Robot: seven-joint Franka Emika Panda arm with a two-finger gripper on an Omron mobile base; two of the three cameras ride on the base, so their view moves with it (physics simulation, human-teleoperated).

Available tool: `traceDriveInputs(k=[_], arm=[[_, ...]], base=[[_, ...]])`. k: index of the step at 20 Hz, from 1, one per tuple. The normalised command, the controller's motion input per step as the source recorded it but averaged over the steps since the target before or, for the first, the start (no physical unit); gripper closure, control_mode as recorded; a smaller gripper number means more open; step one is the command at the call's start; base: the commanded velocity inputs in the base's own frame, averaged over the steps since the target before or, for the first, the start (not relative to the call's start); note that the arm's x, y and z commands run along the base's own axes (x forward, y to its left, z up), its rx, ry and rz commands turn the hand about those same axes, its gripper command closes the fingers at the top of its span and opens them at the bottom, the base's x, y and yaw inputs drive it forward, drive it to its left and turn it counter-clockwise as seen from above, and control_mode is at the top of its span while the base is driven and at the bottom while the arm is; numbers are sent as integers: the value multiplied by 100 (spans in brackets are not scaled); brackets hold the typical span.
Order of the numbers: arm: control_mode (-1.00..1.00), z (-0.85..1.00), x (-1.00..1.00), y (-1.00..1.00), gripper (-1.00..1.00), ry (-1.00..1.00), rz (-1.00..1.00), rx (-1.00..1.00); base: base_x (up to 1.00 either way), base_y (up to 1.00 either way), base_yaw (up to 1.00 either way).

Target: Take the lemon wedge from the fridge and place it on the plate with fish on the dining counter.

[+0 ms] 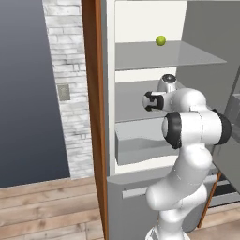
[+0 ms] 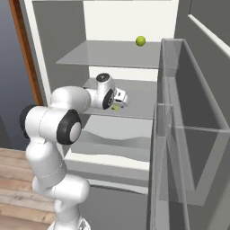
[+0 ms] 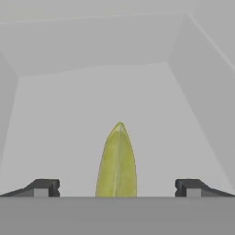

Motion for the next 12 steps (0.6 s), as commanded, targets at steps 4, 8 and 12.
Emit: traceDriveInputs(k=[4, 8, 12], arm=[[-100, -33, 3, 0, -100, 0, 0, 0], [-100, -44, 22, 1, 100, 0, 0, 0], [-100, -25, 34, 0, 100, -1, 0, 0]], base=[[0, 0, 0], [0, 0, 0], [0, 0, 0]])
